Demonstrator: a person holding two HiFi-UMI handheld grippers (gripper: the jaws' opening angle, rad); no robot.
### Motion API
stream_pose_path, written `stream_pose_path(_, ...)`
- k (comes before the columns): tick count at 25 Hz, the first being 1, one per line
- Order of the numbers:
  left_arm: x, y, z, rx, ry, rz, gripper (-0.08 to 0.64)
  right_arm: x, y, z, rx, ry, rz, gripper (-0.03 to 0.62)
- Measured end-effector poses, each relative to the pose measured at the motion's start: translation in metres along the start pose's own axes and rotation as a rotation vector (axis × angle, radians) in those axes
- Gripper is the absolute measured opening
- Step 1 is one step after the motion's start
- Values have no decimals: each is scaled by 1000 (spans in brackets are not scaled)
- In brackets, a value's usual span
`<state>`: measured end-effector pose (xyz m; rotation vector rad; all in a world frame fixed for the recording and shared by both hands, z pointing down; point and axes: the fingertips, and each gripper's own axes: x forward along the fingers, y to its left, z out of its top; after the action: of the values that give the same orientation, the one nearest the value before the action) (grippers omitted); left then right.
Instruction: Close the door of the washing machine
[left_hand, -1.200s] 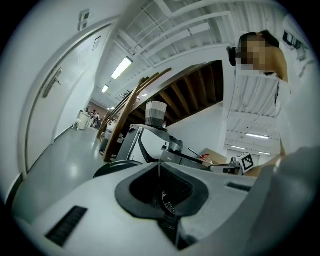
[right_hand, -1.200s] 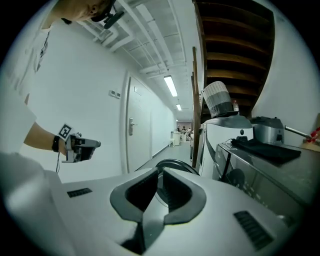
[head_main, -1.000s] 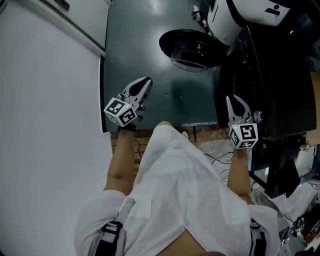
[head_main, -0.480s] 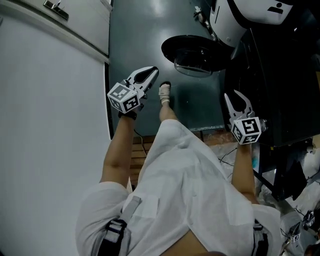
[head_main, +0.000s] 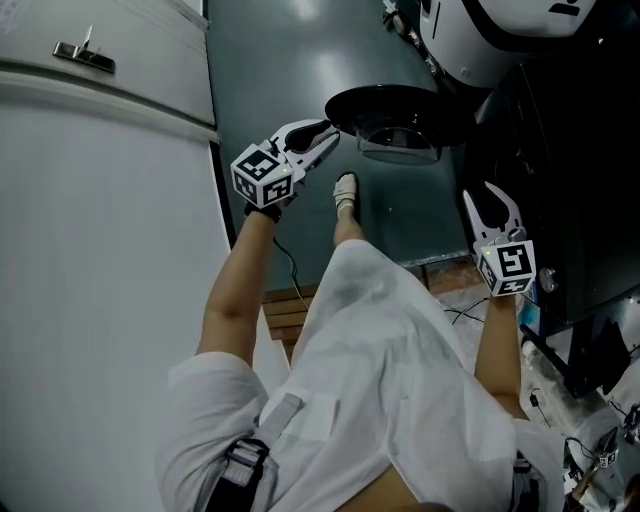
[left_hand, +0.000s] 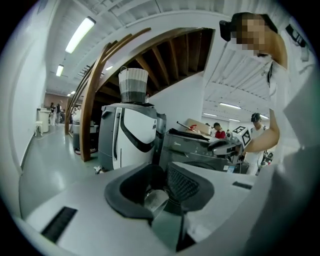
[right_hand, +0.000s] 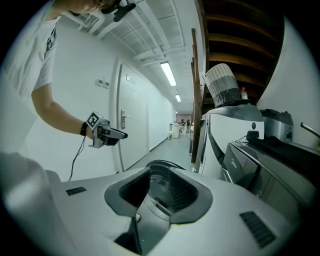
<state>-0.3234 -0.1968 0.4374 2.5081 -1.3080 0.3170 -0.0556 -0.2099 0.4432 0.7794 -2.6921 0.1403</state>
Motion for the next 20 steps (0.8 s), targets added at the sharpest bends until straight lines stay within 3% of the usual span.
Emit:
stream_pose_path(8, 58, 63, -24, 35, 126, -111, 167, 52, -10, -6, 33, 38, -18, 137)
stream_pose_path(20, 139, 121, -66, 197, 361, -226, 239, 107, -17, -20, 85, 83, -13, 146)
